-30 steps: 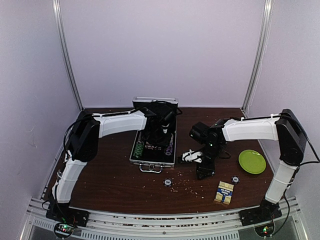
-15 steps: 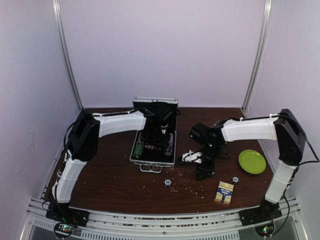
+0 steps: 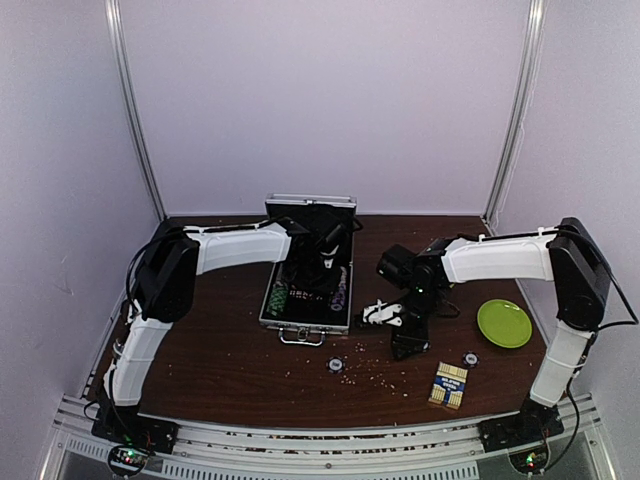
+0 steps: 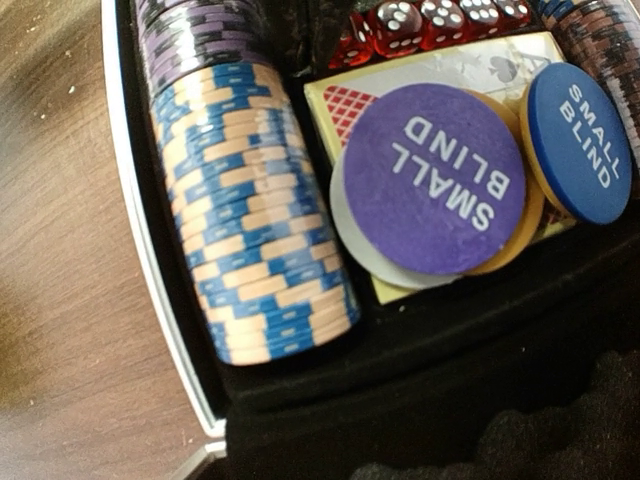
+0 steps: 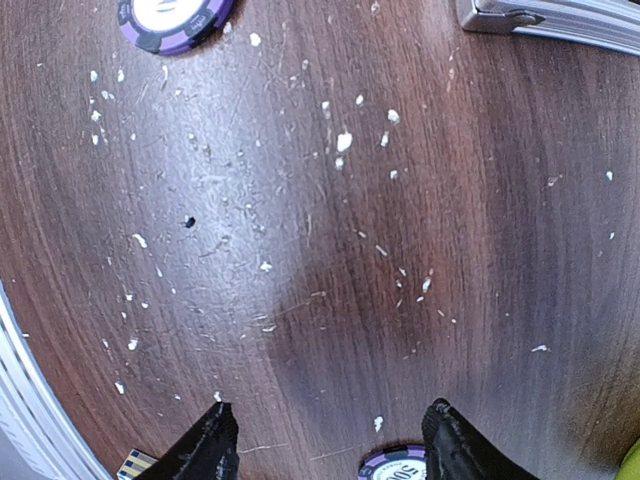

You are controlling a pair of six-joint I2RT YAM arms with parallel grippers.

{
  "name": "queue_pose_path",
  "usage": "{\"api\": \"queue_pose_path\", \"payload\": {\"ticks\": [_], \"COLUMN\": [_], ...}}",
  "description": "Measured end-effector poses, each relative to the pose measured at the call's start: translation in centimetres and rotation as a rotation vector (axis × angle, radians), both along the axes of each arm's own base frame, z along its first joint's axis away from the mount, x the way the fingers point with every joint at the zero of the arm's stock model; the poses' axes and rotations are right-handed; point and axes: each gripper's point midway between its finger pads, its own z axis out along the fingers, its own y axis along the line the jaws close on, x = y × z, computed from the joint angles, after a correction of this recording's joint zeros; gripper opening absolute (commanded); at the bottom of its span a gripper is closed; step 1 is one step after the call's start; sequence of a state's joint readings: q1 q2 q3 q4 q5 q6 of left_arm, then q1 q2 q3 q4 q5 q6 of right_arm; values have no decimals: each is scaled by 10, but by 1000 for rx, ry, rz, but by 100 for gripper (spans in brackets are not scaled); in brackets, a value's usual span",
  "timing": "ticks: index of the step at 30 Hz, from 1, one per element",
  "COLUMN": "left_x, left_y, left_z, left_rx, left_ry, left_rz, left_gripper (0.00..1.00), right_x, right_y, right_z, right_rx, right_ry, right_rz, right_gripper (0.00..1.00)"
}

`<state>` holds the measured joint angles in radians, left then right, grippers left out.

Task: Pack up texas hold em set

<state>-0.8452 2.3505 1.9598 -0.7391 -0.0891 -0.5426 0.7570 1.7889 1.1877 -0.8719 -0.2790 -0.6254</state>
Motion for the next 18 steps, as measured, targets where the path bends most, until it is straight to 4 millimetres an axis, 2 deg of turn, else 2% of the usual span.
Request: {"api": "queue_pose_path", "payload": {"ticks": [11, 18], "left_x": [2, 7], "left_y": [5, 23], "left_z": [-1, -1], "left_rx": [21, 57], "left_ry": [-14, -21], "left_rz": [19, 62], "left_gripper": [2, 2], "right_x": [0, -1], "right_y": [0, 0], "right_z": [-1, -1], "right_rx": [-2, -3], "right_ry": [2, 3], "right_rz": [1, 3], "right_gripper": [64, 64]}}
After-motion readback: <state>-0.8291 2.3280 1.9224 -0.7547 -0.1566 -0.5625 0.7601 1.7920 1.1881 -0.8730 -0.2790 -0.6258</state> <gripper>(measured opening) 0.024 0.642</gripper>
